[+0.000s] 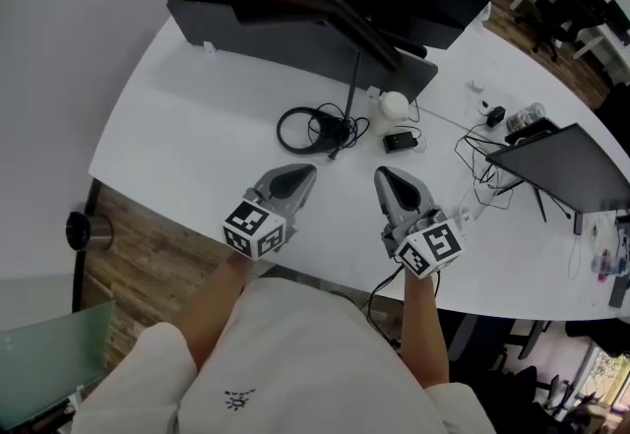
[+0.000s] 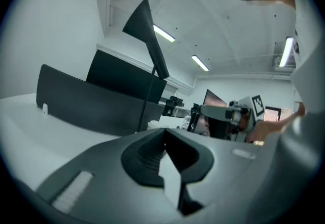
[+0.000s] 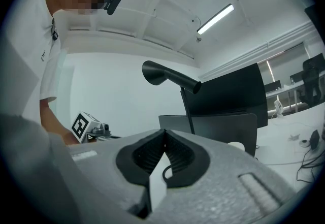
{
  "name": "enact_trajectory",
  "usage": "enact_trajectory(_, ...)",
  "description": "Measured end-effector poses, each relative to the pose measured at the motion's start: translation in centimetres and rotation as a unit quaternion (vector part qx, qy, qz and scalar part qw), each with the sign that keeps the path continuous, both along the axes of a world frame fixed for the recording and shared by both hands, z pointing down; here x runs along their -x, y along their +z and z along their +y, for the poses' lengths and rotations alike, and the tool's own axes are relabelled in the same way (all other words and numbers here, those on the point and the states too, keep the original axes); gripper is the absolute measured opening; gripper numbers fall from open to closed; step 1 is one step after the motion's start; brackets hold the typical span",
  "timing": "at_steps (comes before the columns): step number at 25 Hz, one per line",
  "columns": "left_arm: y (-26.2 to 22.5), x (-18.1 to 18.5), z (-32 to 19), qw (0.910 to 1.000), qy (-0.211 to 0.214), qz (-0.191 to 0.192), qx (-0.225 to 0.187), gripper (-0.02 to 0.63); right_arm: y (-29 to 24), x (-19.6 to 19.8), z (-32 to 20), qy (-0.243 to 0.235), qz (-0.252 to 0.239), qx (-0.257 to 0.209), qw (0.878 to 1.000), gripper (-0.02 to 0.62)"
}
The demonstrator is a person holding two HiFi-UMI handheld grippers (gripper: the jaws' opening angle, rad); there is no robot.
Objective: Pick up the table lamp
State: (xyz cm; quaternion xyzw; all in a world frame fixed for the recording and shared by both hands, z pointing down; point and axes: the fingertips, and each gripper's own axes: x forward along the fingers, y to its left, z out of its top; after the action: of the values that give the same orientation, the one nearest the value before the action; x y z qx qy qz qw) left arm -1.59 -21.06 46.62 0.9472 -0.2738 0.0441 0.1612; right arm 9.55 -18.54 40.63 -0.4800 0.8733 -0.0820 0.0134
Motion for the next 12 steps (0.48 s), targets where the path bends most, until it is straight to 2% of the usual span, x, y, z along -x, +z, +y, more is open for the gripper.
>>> enact_trajectory(7, 1.0, -1.3, -4.2, 0.9998, 0.017, -0.003, -0.002, -0.008, -0.1, 0.4, -3.6, 0.024, 0.006, 0.005, 1.0, 0.0)
enact_trajectory(12, 1.0, -2.7, -6.8, 0.9995, 0.024, -0.005, -0.02, -0.008, -0.5, -0.5, -5.5, 0.041, 0.01, -0.003, 0.999, 0.0)
